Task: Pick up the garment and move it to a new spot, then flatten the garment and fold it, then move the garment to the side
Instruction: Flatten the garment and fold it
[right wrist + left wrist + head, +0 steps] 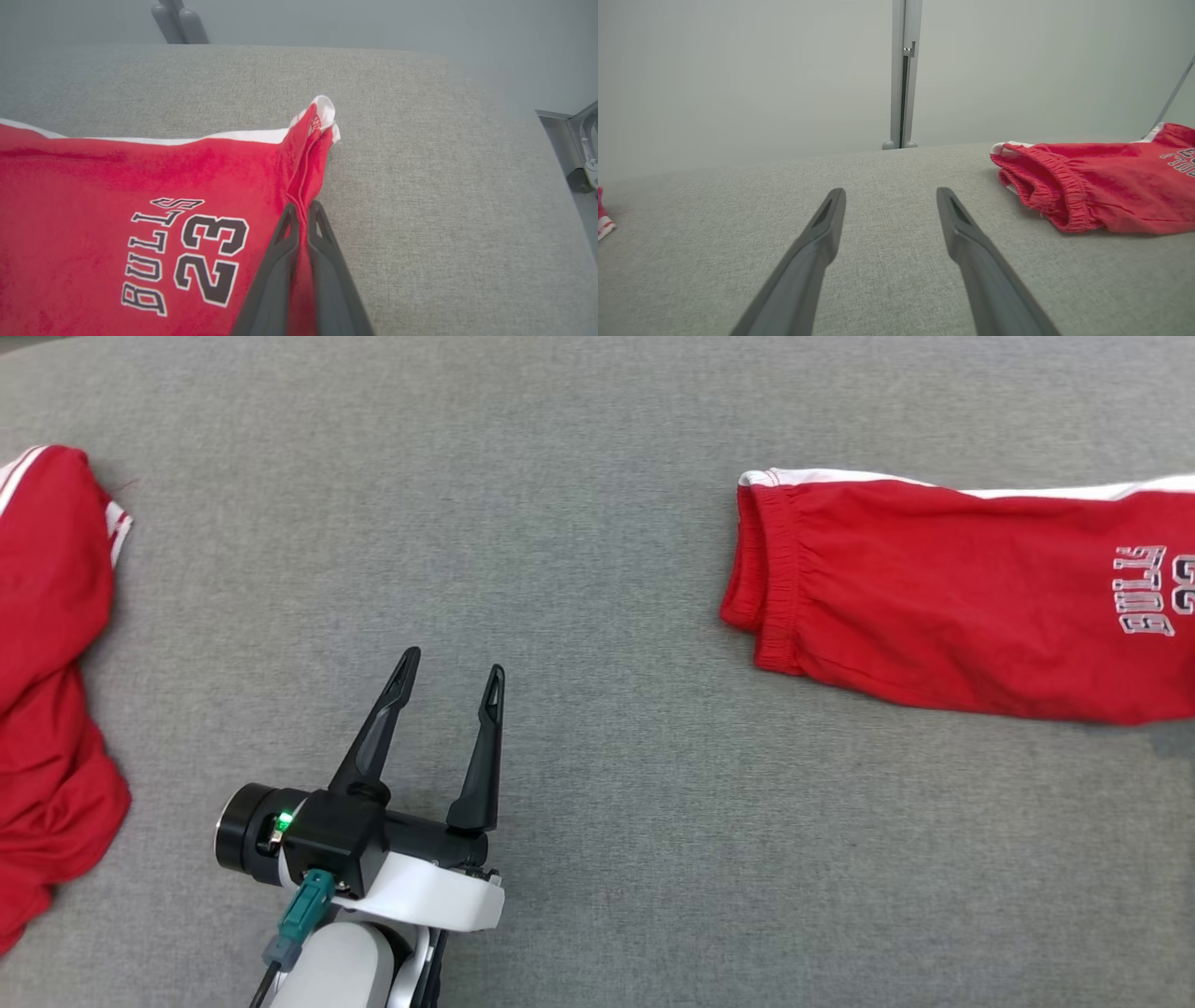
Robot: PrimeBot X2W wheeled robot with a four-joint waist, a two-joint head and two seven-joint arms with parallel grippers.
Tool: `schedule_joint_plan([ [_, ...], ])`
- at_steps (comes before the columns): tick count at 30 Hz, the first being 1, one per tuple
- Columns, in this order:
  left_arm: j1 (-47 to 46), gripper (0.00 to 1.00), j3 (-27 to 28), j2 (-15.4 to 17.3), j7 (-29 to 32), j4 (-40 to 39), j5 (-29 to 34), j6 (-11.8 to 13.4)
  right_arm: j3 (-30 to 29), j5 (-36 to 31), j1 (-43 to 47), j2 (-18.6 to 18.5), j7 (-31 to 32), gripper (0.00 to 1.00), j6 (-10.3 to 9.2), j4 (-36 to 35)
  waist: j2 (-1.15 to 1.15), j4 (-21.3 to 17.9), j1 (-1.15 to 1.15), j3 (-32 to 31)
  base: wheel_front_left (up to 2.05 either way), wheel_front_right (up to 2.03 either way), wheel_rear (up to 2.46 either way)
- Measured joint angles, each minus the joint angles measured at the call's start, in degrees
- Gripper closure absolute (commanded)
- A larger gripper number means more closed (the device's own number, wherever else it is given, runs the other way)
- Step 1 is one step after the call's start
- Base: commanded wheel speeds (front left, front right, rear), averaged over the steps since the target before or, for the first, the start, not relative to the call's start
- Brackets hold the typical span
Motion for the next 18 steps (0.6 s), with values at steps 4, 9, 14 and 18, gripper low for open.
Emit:
schedule_joint_plan([
  [4, 0.28, 0.00, 0.40, 0.09, 0.00, 0.70, 0.51, -0.78, -1.10, -3.82, -3.85, 1.13, 2.12, 1.00, 0.00, -1.21, 0.00, -1.64, 0.00, -0.50, 0.00, 0.00, 0.00],
  [9, 0.75, 0.00, 0.49, 0.04, 0.00, 1.81, 0.94, -1.07, -1.79, -9.06, -7.27, 6.46, 4.65, 1.00, 0.00, -4.50, 0.00, -2.81, 0.00, -2.00, 0.00, 0.00, 0.00],
  [14, 0.95, 0.00, -0.01, -0.05, 0.00, 2.60, 0.97, -1.12, -2.31, -13.38, -7.56, 12.94, 7.73, 1.00, 0.00, -8.54, 0.00, -3.08, 0.00, -3.95, 0.00, 0.00, 0.00],
  [18, 1.54, 0.00, -0.47, -0.14, 0.01, 3.13, 0.32, -1.01, -3.68, -16.62, -6.60, 18.50, 9.65, 1.00, 0.00, -10.78, 0.00, -2.31, 0.00, -4.96, 0.00, 0.00, 0.00],
])
